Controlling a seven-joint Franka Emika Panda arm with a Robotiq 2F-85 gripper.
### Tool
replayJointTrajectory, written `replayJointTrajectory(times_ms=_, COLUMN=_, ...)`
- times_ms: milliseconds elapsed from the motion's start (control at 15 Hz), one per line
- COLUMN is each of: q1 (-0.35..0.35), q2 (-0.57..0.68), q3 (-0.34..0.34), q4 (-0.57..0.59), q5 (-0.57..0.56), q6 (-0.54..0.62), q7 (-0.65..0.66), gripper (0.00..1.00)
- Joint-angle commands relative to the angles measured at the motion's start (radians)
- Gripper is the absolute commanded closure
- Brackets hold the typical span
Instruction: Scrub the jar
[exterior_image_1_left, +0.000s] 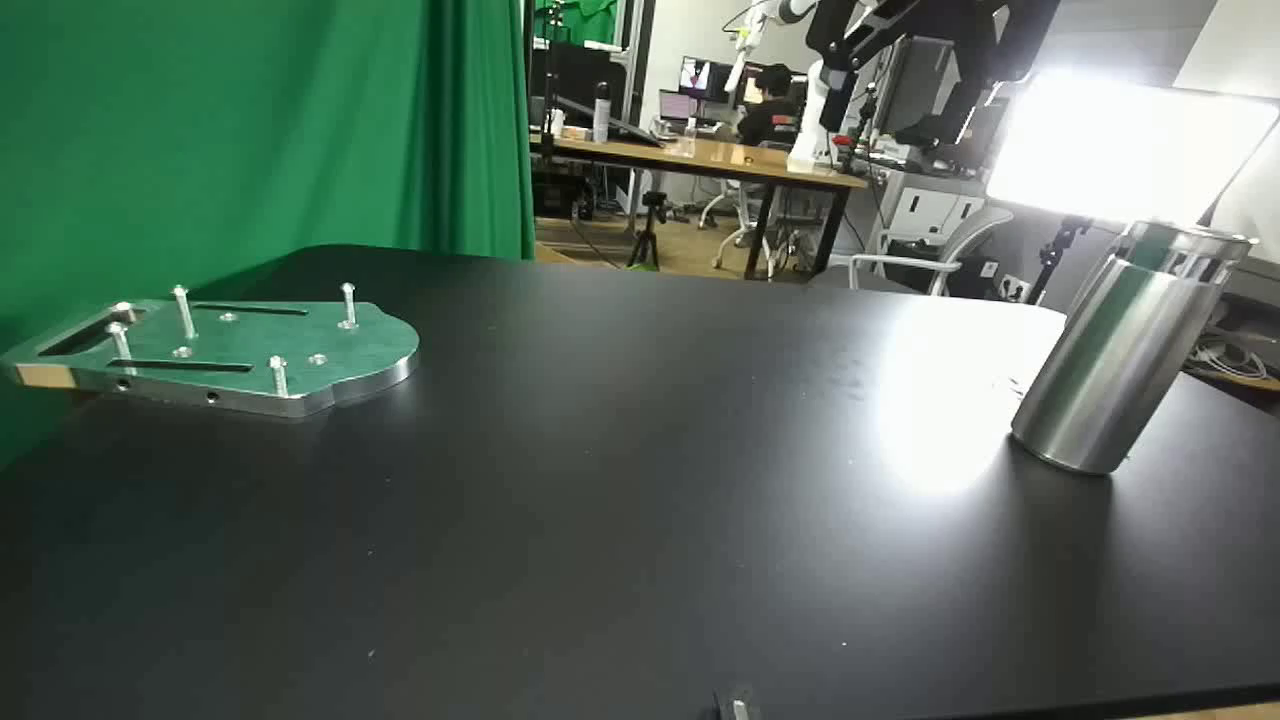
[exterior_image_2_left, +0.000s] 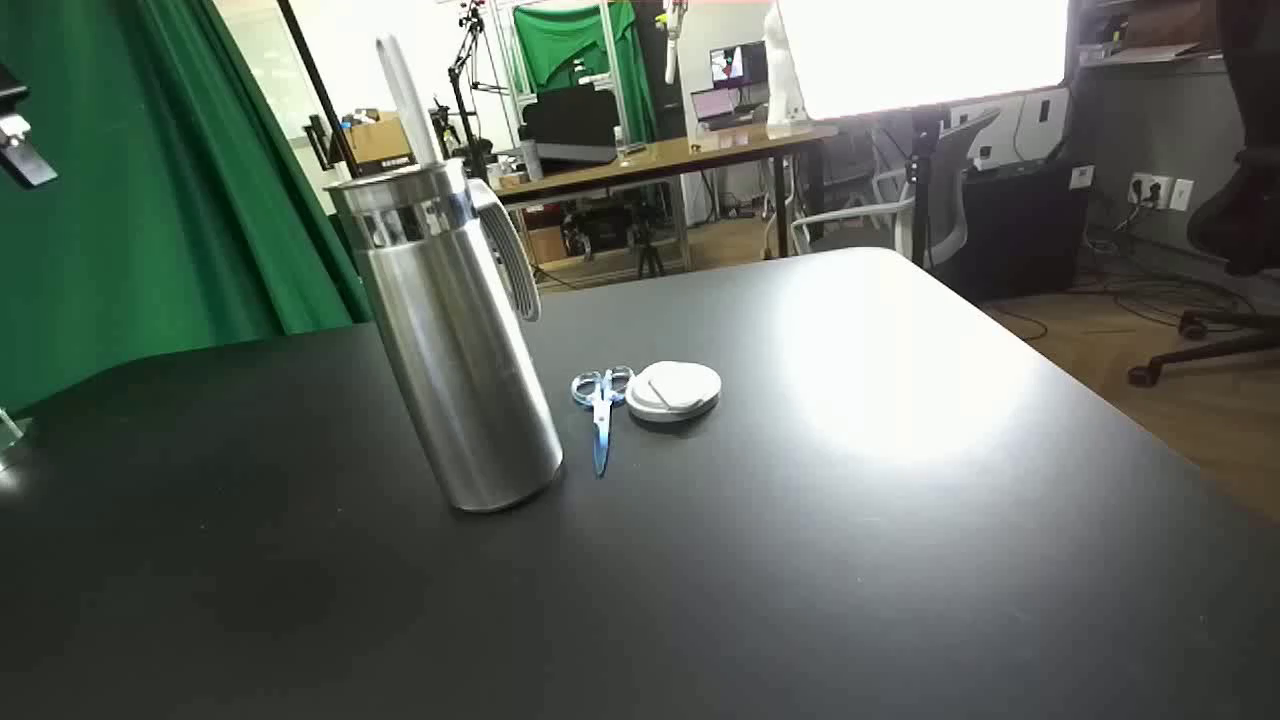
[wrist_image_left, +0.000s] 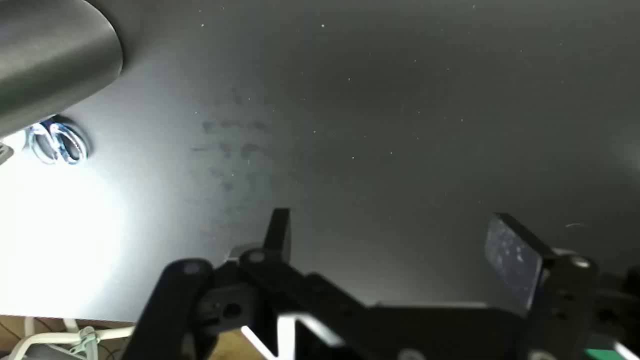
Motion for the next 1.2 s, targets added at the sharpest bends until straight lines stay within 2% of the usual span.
replayJointTrajectory(times_ms=0, q1=0.015, q2=0.0, q3=-0.016, q4=0.001, q5=-0.009, q6=-0.003, q7=0.005, gripper=0.0)
replayJointTrajectory(times_ms=600, q1=0.015, q2=0.0, q3=-0.016, q4=0.001, q5=-0.009, q6=-0.003, q7=0.005, gripper=0.0)
replayJointTrajectory(times_ms=867, q1=-0.009, q2=0.052, q3=-0.072, q4=0.064, q5=-0.045, q6=-0.008, q7=-0.117, gripper=0.0)
replayJointTrajectory(times_ms=1133, q1=-0.01, q2=0.136, q3=-0.168, q4=0.157, q5=-0.025, q6=0.0, q7=-0.29, gripper=0.0)
